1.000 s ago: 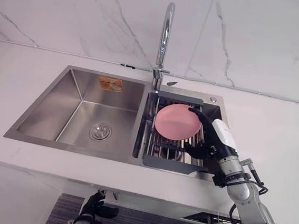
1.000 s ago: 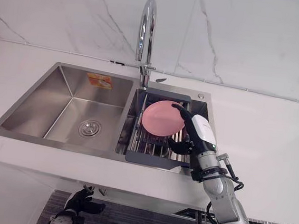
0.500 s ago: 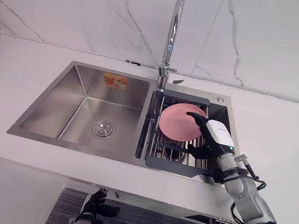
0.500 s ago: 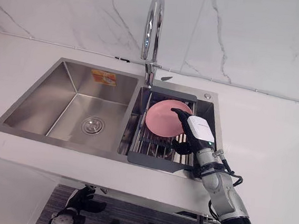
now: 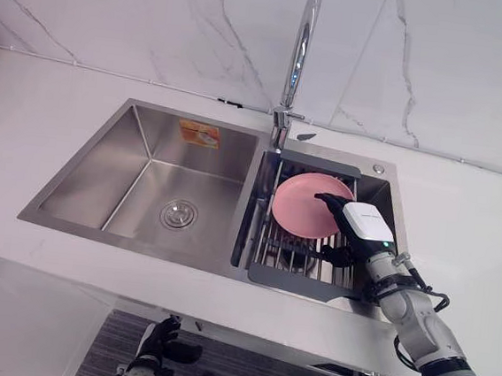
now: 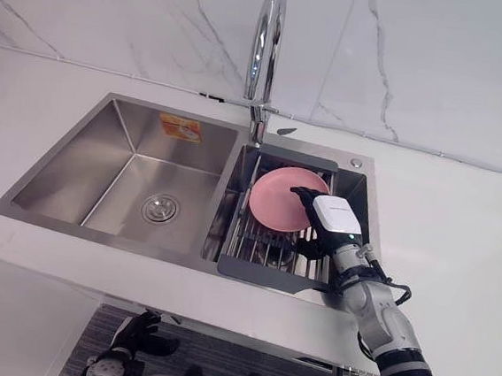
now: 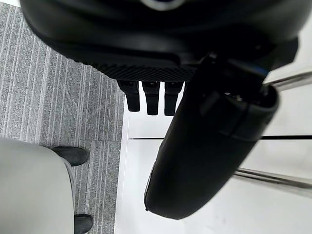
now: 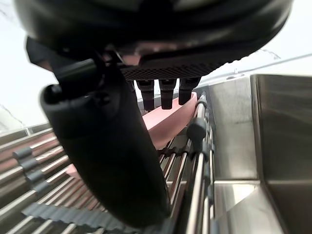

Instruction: Walk over to the sink, pick up the cup, carry it to the dishwasher, place the cup inside the dishwasher, then close the dishwasher door

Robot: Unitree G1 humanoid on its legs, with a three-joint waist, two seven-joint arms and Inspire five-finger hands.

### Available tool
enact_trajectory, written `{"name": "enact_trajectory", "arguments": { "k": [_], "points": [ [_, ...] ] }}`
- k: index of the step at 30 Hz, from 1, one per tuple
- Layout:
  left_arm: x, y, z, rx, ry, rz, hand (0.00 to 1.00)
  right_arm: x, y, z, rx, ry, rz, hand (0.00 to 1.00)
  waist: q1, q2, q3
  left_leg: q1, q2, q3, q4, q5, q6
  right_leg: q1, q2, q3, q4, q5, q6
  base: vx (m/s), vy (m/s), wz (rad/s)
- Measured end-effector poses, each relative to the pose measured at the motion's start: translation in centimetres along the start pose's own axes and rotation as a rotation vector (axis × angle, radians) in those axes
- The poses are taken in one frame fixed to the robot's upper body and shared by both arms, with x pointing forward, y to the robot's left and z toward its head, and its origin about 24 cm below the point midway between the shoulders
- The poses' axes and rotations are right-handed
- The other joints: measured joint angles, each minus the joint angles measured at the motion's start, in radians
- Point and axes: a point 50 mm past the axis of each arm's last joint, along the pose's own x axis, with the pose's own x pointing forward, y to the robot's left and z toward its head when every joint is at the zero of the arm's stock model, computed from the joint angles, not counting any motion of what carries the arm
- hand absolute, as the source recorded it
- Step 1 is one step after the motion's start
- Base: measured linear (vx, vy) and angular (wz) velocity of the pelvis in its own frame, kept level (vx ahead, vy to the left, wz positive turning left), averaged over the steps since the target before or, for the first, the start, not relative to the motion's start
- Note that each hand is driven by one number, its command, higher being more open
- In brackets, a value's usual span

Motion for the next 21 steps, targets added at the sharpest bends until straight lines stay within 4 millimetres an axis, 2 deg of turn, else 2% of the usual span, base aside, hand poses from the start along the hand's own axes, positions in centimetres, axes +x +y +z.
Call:
{"name": "enact_trajectory", "arguments": {
  "k": [2,3,10,16,21],
  "points": [
    [0.0,0.0,0.0,0.0,-0.001,-0.001,0.9,0.2,0.0,0.1,-0.002,-0.005,0.001,0.9,0.002,0.0,0.0,-0.001,-0.001,-0.005,0.0,0.002,0.0,0.0,-0.001,-0.003,0.0,0.0,0.0,-0.02,-0.009,0.06],
    [0.0,0.0,0.0,0.0,-0.001,-0.001,0.9,0.4,0.0,0.2,-0.007,-0.011,0.002,0.3,0.002,0.0,0.0,-0.004,-0.001,-0.008,-0.001,0.003,0.0,0.0,-0.001,-0.006,0.0,0.0,0.0,-0.02,-0.007,0.07],
    [0.0,-0.3,0.1,0.012,-0.007,-0.012,0.9,0.9,0.3,0.0,-0.019,0.008,0.015,0.3,0.002,0.0,0.0,-0.005,-0.001,-0.023,-0.02,0.021,-0.003,-0.002,-0.003,-0.02,-0.001,0.003,-0.002,-0.03,-0.008,0.07],
    [0.0,-0.4,0.3,0.011,-0.018,-0.013,0.9,2.7,-1.2,0.8,-0.011,-0.021,-0.069,0.3,0.008,0.0,0.002,-0.007,0.004,-0.027,-0.036,0.033,-0.005,-0.01,0.002,-0.024,-0.003,0.008,-0.005,-0.01,-0.004,0.01],
    [0.0,-0.4,0.4,0.01,-0.02,-0.013,0.9,2.8,-1.3,1.0,-0.008,-0.03,-0.081,0.3,0.01,-0.001,0.003,-0.006,0.005,-0.029,-0.044,0.036,-0.007,-0.009,0.003,-0.027,-0.007,0.008,-0.005,0.0,-0.002,0.01]
  ]
}}
